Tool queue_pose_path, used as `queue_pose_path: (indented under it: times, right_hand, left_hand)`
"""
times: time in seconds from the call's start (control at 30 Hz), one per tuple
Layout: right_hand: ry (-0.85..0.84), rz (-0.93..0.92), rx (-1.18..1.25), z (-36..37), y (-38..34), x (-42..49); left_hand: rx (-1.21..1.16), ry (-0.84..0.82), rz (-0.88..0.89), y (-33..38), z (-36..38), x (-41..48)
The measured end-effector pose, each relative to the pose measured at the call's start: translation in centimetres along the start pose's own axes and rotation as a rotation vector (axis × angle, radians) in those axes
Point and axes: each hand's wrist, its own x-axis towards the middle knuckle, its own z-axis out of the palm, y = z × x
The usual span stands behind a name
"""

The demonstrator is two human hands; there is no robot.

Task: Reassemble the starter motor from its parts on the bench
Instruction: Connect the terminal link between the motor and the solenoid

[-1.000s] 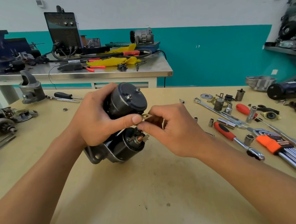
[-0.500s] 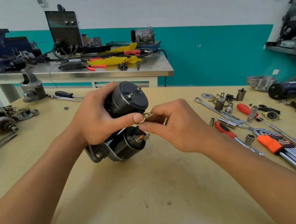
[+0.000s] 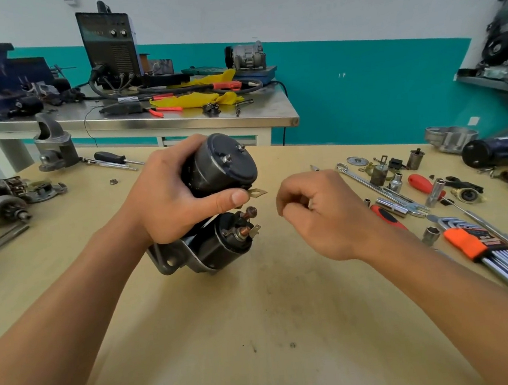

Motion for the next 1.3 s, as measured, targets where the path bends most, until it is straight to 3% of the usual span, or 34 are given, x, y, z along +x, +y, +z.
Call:
queue_pose_path:
  times: [0.1, 0.17, 0.23, 0.37, 0.5, 0.6, 0.73, 0.87, 1.0, 1.13, 1.2, 1.3]
  right_hand:
    - [-0.04, -0.05, 0.153, 0.0, -0.6, -0.6]
    - [-0.119, 0.003, 0.028, 0.2, -0.3, -0.6]
    - [-0.092, 0.058, -0.081, 0.2, -0.1, -0.5]
    - [-0.089, -0.027, 0.165, 0.3, -1.2, -0.6]
    - [-0.099, 0.067, -0.092, 0.4, -0.4, -0.2]
    - [-0.096, 0.003, 0.13, 0.4, -1.1, -0.5]
    - [-0.095, 0.078, -0.075, 0.8, -0.8, -0.2]
    - [-0.116, 0.015, 0.108, 0.8, -1.3, -0.4]
    - [-0.126, 0.095, -0.145, 1.0, -0.7, -0.1]
    - [-0.052, -0.01, 0.149, 0.6, -1.4, -0.3]
    - [-0.116, 0.0, 0.114, 0.8, -1.7, -0.3]
    - [-0.073, -0.004, 0.009, 1.2, -2.0, 0.3]
  left_hand:
    - [0.003, -0.003, -0.006, 0.1, 0.0, 0.0]
    - [0.009, -0.004, -0.019, -0.1, 0.1, 0.0]
    - [0.011, -0.006, -0.024, 0.0, 0.1, 0.0]
    - [-0.006, -0.011, -0.007, 0.0, 0.1, 0.1]
    - [0.003, -0.004, 0.005, 0.0, 0.1, 0.1]
    - [0.017, -0.009, 0.024, 0.1, 0.1, 0.1]
    - [0.009, -0.006, 0.015, 0.0, 0.1, 0.2]
    - [0.003, -0.009, 0.021, 0.0, 0.1, 0.2]
    - [0.001, -0.011, 0.016, 0.0, 0.1, 0.2]
    - [0.014, -0.012, 0.021, 0.0, 0.1, 0.2]
    - [0.019, -0.018, 0.006, -0.1, 0.1, 0.2]
    - [0.021, -0.021, 0.006, -0.1, 0.1, 0.3]
